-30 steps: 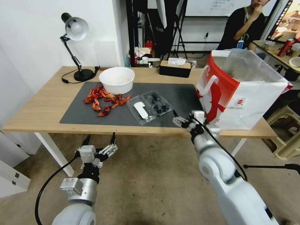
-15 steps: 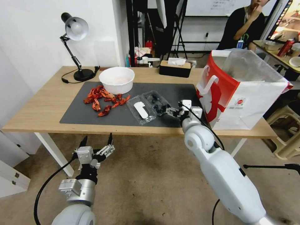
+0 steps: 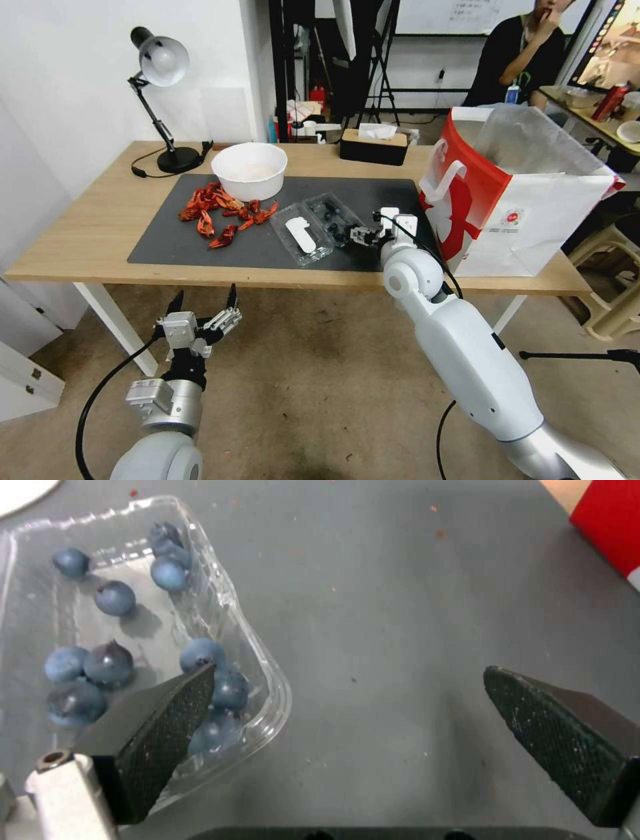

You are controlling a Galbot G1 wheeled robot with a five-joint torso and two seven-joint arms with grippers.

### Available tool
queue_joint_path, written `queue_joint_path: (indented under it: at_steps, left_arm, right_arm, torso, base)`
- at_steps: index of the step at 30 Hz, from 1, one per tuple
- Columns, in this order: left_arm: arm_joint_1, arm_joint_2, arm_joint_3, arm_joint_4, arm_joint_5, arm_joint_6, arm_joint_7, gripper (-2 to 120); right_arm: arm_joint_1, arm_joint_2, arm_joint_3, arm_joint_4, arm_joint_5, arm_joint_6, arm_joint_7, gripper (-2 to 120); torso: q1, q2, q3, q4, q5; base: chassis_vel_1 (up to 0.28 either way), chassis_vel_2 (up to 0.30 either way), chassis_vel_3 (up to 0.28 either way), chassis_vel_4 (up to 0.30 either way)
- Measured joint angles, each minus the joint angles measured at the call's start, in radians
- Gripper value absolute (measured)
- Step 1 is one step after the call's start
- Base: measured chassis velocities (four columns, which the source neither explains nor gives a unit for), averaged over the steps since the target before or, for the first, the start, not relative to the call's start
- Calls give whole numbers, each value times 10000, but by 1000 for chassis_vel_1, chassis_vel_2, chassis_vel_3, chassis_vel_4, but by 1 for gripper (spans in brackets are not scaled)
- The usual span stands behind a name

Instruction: Close the takeout container lid, then place the container into the takeout bag.

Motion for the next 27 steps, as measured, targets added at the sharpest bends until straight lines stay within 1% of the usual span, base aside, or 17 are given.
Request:
queue_joint_path:
  at_steps: [5, 13, 27]
  left_arm:
    - [-29, -3, 18, 63, 0, -12, -5, 100]
    - [-75, -7, 36, 114, 0, -42, -17, 100]
    - [-60, -25, 59, 112, -2, -113, -64, 100]
  right_arm:
    - [-21, -19, 75, 22, 75, -205, 55, 100]
    - [-249, -53, 170, 435, 252, -540, 231, 100]
    - [-780, -248, 256, 1115, 410, -569, 292, 100]
  torso:
    - [0, 0, -1, 0, 0]
    - [1, 1, 0, 0, 0]
    - [-1, 2, -1, 0, 0]
  base:
    - [0, 0, 0, 0]
    - [0, 0, 0, 0]
    - [0, 0, 0, 0]
